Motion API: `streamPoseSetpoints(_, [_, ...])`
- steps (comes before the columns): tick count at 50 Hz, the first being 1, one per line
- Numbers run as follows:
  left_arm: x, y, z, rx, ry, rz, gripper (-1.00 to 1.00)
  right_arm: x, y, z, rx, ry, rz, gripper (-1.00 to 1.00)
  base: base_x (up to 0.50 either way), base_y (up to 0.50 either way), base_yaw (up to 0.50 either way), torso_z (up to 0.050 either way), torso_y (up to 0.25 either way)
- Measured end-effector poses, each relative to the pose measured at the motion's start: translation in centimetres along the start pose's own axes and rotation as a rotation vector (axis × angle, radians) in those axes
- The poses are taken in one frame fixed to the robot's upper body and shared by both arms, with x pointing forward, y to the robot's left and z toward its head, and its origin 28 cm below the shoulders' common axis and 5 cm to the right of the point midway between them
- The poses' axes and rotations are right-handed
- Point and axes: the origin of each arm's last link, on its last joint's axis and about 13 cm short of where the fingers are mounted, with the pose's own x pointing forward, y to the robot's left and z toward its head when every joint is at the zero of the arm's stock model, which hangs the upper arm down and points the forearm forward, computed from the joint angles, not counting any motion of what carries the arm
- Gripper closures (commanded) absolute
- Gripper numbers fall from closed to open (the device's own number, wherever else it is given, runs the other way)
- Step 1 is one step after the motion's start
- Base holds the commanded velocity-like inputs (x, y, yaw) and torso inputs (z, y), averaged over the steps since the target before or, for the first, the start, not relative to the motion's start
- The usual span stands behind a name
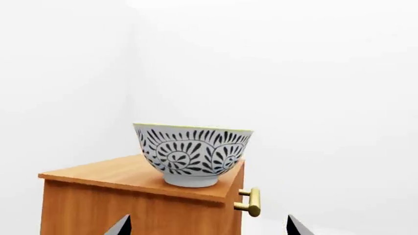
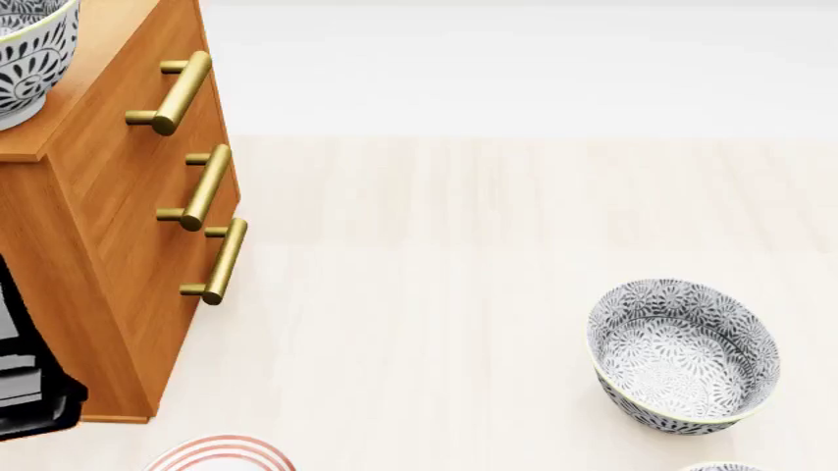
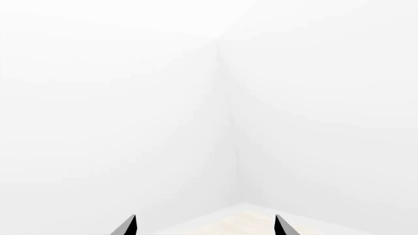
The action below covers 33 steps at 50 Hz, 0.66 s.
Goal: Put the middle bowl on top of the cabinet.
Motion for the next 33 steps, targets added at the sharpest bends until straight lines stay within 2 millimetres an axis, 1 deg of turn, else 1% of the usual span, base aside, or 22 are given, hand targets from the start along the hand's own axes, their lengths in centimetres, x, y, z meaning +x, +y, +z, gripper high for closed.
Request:
streamPoseSetpoints(10, [-2.1, 0.0, -2.0, 0.01, -0.008, -0.044, -1.0, 0.1, 0.1, -0.1, -0.004, 0.003, 0.007, -1.0, 0.0, 0.0, 0.0, 0.0, 0.0])
streamPoseSetpoints(24, [-4.7, -0.2, -5.3, 0.027, 0.041, -0.136, -1.0, 0.2, 0.3, -0.3, -0.009, 0.009, 0.024, -1.0, 0.0, 0.0, 0.0, 0.0, 0.0])
streamPoseSetpoints(33, [-5.6, 0.1, -6.2, 0.04, 0.054, -0.162, -1.0, 0.2, 0.7, -0.4, -0.013, 0.011, 0.038, -1.0, 0.0, 0.0, 0.0, 0.0, 0.0])
